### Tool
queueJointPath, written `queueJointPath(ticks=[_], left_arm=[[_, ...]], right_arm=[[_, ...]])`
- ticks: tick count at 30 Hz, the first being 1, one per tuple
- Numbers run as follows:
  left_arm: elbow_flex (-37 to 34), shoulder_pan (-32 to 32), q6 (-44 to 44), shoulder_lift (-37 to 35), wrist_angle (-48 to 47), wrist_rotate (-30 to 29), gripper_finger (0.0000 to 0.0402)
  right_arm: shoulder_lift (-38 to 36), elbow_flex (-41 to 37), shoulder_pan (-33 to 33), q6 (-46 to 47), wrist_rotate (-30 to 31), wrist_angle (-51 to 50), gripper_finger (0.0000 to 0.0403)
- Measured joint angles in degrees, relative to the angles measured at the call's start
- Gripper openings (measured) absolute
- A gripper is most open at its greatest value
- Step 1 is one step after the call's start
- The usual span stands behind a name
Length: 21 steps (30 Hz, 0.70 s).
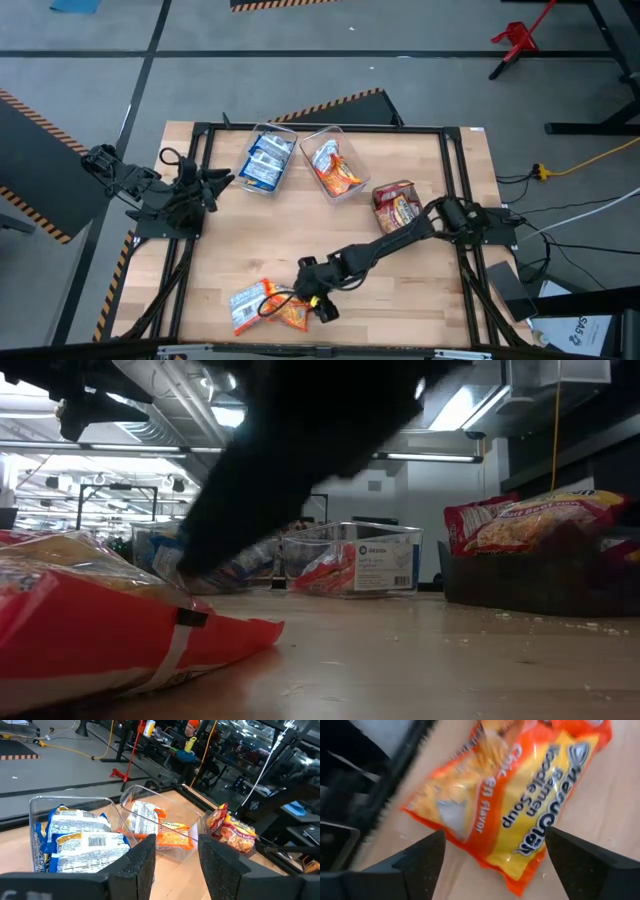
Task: Sort Maruchan noodles
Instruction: Put the orange noodle pack into the right transparent bin
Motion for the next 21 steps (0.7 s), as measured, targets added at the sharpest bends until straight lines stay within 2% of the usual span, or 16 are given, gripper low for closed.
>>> queueJointPath(ticks=[8,11,15,21], left_arm=[[0.02,0.0,-0.05,-0.02,0.01,0.23,0.0141],[0.0,0.0,-0.05,0.0,0.01,0.23,0.0141],[0.0,0.0,-0.05,-0.01,0.01,0.21,0.0141],[0.01,-0.01,0.19,0.0,0.01,0.19,0.0141]], right_arm=[[2.97,0.07,-0.23,2.01,3.82,-1.22,0.0332],[3.05,0.07,-0.09,2.1,5.76,-1.09,0.0319],[3.08,0.07,-0.08,3.61,7.34,-1.31,0.0262],[3.08,0.13,-0.18,7.5,7.93,-2.35,0.0135]])
